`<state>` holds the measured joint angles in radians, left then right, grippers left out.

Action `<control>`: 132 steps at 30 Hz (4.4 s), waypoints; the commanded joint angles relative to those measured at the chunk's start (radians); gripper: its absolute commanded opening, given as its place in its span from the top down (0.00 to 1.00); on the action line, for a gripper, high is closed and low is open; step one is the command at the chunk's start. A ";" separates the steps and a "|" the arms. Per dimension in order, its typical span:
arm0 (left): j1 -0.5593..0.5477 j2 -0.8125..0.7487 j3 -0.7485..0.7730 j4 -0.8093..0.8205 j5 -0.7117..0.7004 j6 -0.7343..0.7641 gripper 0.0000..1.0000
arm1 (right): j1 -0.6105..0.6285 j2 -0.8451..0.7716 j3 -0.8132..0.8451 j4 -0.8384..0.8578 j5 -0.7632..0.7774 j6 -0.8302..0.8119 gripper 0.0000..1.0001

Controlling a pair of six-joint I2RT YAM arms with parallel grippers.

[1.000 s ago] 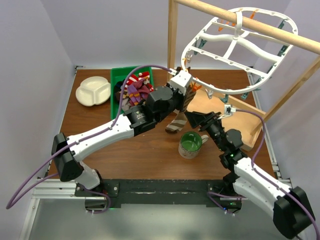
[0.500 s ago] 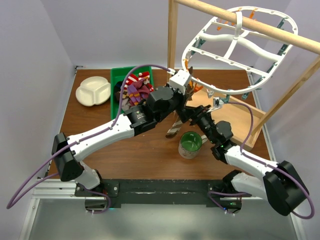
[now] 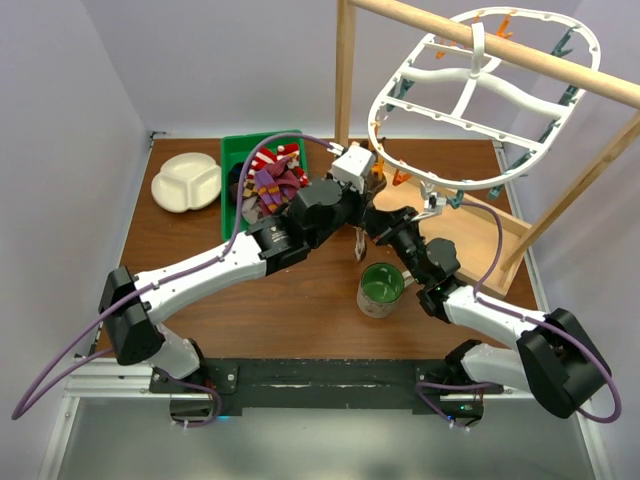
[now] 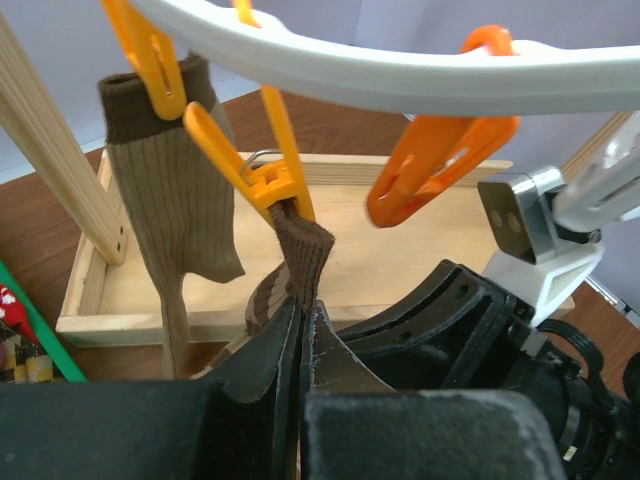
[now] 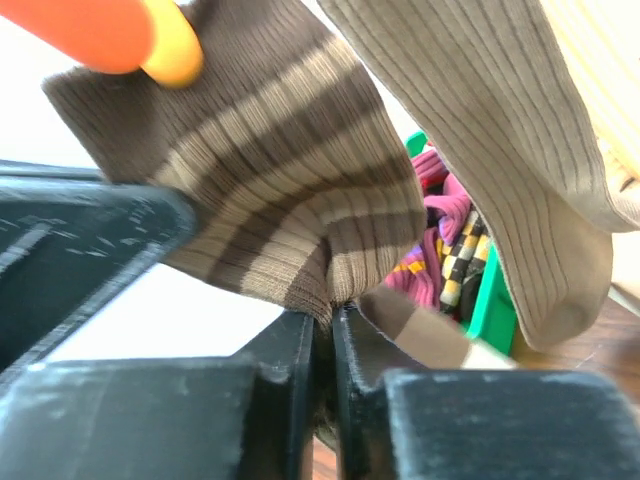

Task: Remove the socks clipped to the hanger
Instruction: Remove the sock from the hanger.

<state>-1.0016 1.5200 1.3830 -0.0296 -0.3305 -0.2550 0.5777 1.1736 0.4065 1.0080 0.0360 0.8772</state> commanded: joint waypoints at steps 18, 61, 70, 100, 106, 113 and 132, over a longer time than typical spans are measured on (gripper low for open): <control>0.077 -0.188 -0.124 0.195 0.024 -0.135 0.61 | 0.004 0.023 0.035 0.040 0.027 0.032 1.00; 0.123 0.089 0.083 0.379 -0.022 -0.099 0.39 | 0.010 0.040 0.061 0.041 0.007 0.036 1.00; 0.123 0.091 0.082 0.393 -0.041 -0.086 0.61 | 0.008 0.035 0.051 0.037 0.011 0.037 1.00; 0.121 0.049 0.057 0.376 0.025 -0.086 0.63 | 0.008 0.020 0.014 -0.019 0.018 0.046 1.00; 0.121 0.016 0.034 0.359 0.042 -0.092 0.39 | 0.008 0.035 0.026 -0.009 0.005 0.048 1.00; 0.120 -0.063 -0.047 0.344 0.050 -0.099 0.29 | 0.008 0.038 0.041 -0.016 -0.007 0.046 1.00; 0.152 -0.270 -0.392 0.326 0.040 -0.144 0.25 | 0.010 0.083 0.095 0.003 -0.094 0.085 1.00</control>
<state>-0.8776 1.3098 1.0668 0.2695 -0.2932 -0.3668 0.5823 1.2568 0.4473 0.9573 -0.0223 0.9451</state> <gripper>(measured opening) 0.755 0.037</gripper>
